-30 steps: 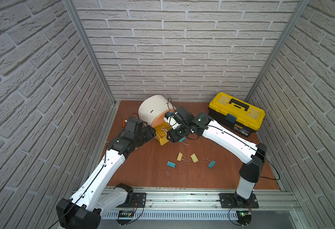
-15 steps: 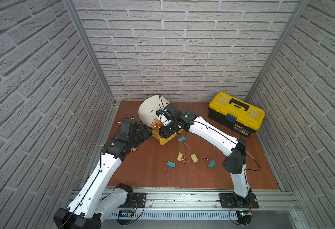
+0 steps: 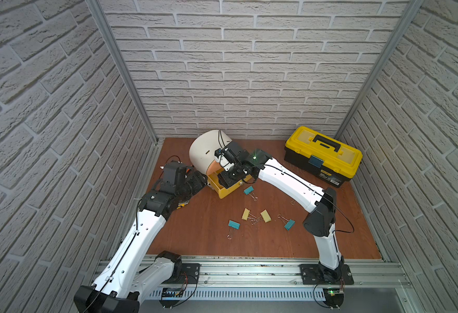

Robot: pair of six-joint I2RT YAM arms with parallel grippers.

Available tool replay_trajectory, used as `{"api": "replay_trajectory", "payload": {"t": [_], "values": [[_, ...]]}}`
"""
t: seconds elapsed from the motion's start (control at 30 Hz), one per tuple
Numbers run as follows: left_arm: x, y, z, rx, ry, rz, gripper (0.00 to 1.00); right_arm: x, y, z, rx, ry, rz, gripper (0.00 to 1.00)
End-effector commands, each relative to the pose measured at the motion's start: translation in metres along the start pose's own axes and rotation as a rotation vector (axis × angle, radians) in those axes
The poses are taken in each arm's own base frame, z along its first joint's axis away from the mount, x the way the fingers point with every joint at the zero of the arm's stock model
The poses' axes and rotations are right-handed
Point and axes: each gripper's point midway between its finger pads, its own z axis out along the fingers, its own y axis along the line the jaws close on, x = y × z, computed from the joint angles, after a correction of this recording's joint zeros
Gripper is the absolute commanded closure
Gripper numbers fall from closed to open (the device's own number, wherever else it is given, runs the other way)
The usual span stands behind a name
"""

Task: Put the binder clips in the drawer according to color
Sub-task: Place the binder clip in the drawer.

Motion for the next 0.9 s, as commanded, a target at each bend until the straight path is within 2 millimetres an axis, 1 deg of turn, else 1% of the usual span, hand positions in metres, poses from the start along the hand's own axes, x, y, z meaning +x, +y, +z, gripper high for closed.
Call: {"api": "replay_trajectory", "payload": {"t": [0.0,0.23,0.37,0.43,0.47,0.63,0.7,0.87], "values": [[-0.003,-0.002,0.001,0.007,-0.004,0.015,0.26,-0.017,-0.001,-0.021,0.005,-0.074,-0.008,0.39],[-0.004,-0.002,0.001,0.005,-0.005,0.015,0.26,-0.018,-0.006,-0.034,0.012,-0.091,-0.011,0.37],[-0.004,-0.003,-0.001,0.006,-0.012,0.016,0.26,-0.016,-0.012,-0.043,0.03,-0.102,-0.006,0.37],[-0.005,-0.003,-0.001,0.003,-0.015,0.02,0.27,-0.014,-0.016,-0.056,0.039,-0.122,-0.001,0.38],[-0.004,-0.004,-0.002,0.004,-0.015,0.024,0.27,-0.011,-0.018,-0.058,0.044,-0.124,0.004,0.38],[0.004,-0.006,0.001,-0.003,-0.003,0.049,0.27,0.011,-0.032,-0.066,0.076,-0.11,0.037,0.39],[0.008,-0.007,0.002,-0.009,0.003,0.064,0.27,0.024,-0.039,-0.07,0.098,-0.099,0.058,0.39],[0.019,-0.006,0.006,-0.016,0.013,0.067,0.27,0.061,-0.061,-0.067,0.132,-0.072,0.132,0.39]]}}
